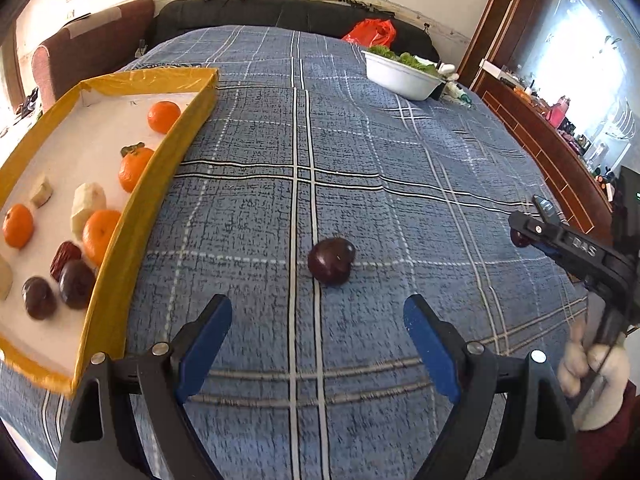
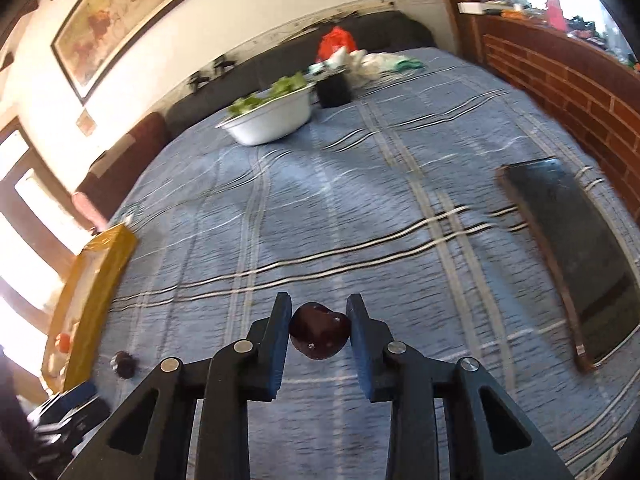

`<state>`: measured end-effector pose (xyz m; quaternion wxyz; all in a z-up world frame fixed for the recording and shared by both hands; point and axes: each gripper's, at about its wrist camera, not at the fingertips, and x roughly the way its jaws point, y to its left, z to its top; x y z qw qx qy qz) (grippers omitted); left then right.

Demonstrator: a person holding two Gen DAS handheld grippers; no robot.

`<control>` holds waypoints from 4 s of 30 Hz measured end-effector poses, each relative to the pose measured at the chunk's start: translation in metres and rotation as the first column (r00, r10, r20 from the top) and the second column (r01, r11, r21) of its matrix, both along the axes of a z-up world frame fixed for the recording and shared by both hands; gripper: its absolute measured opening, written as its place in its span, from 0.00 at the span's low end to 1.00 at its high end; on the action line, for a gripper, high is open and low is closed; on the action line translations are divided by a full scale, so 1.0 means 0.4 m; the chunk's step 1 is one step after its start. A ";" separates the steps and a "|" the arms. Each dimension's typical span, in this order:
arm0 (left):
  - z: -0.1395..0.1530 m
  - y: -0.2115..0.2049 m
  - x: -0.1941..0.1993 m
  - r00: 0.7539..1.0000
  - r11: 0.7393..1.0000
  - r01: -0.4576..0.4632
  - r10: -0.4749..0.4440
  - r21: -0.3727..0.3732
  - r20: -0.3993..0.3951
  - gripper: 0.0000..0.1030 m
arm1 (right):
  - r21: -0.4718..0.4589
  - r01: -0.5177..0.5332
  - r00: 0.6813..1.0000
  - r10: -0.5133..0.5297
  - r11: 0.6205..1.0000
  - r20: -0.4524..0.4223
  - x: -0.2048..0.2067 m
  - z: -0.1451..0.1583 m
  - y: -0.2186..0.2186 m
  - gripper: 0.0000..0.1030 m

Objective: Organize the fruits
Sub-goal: 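Grasp a dark plum with the right gripper while the left gripper grasps another plum, then lower the left gripper's plum into the tray while the right gripper releases its plum there, then withdraw both open grippers from the tray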

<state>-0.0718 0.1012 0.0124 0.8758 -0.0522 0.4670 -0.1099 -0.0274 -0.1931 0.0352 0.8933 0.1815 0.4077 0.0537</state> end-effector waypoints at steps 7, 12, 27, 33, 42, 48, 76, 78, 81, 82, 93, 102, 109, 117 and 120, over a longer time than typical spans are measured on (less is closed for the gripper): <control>-0.019 -0.011 0.069 0.999 0.999 0.039 -0.039 0.009 -0.006 0.72 | 0.037 -0.136 0.990 0.138 0.990 -0.033 0.001 -0.021 0.074 0.32; -0.019 -0.028 0.078 0.998 0.997 0.068 -0.068 0.040 0.004 0.45 | 0.046 -0.150 0.987 0.152 0.988 -0.051 0.006 -0.036 0.077 0.32; -0.015 -0.069 0.056 0.993 0.985 0.103 -0.110 0.136 0.044 0.26 | -0.067 -0.189 0.980 0.184 0.980 -0.070 -0.008 -0.022 0.115 0.52; -0.002 -0.034 0.039 0.996 0.994 0.067 -0.072 0.092 0.059 0.26 | -0.185 -0.202 0.977 0.186 0.962 -0.101 -0.015 -0.020 0.147 0.29; 0.064 0.038 -0.021 0.993 1.000 0.021 -0.022 0.008 0.120 0.26 | -0.133 -0.204 0.979 0.203 0.970 -0.022 -0.060 0.036 0.152 0.29; 0.131 0.135 -0.075 0.985 0.997 -0.033 0.045 -0.071 0.166 0.26 | -0.160 -0.229 0.971 0.238 0.960 0.038 -0.097 0.110 0.212 0.29; 0.200 0.560 0.093 0.951 0.960 -0.279 0.277 -0.010 0.136 0.26 | -0.022 -0.562 0.826 0.562 0.827 0.039 0.028 0.192 0.742 0.30; 0.181 0.571 0.121 0.953 0.959 -0.282 0.283 -0.019 0.110 0.26 | -0.022 -0.589 0.808 0.589 0.808 0.017 0.036 0.164 0.783 0.30; 0.158 0.577 0.157 0.956 0.959 -0.282 0.283 -0.026 0.081 0.26 | -0.014 -0.618 0.786 0.618 0.786 -0.021 0.055 0.118 0.841 0.31; 0.152 0.578 0.168 0.956 0.959 -0.281 0.282 -0.026 0.074 0.26 | -0.012 -0.627 0.779 0.626 0.779 -0.033 0.062 0.104 0.859 0.31; 0.093 0.594 0.227 0.957 0.956 -0.290 0.290 -0.038 0.012 0.29 | -0.019 -0.687 0.725 0.684 0.727 -0.081 0.099 0.032 0.964 0.32; 0.138 0.624 0.185 0.942 0.944 -0.324 0.328 -0.064 0.068 0.60 | 0.019 -0.683 0.728 0.683 0.730 -0.062 0.103 0.028 0.973 0.50; 0.197 0.636 0.090 0.916 0.928 -0.365 0.373 -0.079 0.151 0.68 | 0.017 -0.665 0.746 0.665 0.746 -0.017 0.065 0.072 0.928 0.52; 0.257 0.591 -0.067 0.821 0.865 -0.501 0.482 -0.020 0.305 0.78 | -0.012 -0.591 0.805 0.590 0.807 0.058 -0.003 0.126 0.827 0.60; 0.282 0.542 -0.126 0.772 0.837 -0.546 0.493 0.022 0.400 0.81 | -0.039 -0.549 0.831 0.550 0.835 0.082 -0.027 0.140 0.786 0.61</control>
